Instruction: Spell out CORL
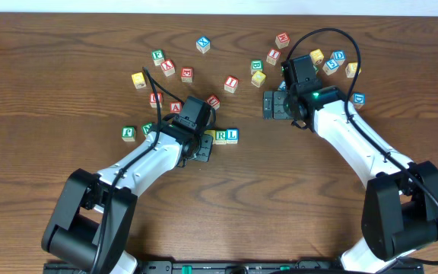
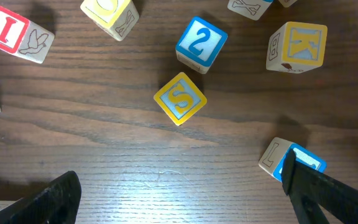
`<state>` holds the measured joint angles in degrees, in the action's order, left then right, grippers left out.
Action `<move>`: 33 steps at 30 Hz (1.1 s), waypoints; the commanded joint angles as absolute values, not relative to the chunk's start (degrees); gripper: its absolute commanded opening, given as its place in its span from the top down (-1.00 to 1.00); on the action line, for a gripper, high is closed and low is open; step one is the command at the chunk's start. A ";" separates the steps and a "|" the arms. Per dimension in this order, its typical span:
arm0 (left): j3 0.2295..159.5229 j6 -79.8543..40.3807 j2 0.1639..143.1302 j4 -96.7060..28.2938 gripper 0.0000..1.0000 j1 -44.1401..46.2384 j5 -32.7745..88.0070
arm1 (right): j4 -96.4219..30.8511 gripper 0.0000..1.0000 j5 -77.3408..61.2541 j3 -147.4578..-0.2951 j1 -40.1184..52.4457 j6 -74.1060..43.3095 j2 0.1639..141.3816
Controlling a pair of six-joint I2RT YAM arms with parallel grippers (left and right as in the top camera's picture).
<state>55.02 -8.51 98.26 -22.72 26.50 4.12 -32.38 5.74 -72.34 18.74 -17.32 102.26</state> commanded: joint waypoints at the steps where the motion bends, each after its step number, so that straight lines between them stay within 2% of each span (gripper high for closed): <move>1: 54.48 -7.49 99.00 -22.57 0.85 26.59 3.38 | -32.60 -0.99 5.82 -72.31 18.31 -16.64 101.16; 33: 54.48 -7.49 99.00 -21.06 0.85 26.59 3.38 | -32.80 -0.98 5.78 -72.31 18.41 -16.64 101.16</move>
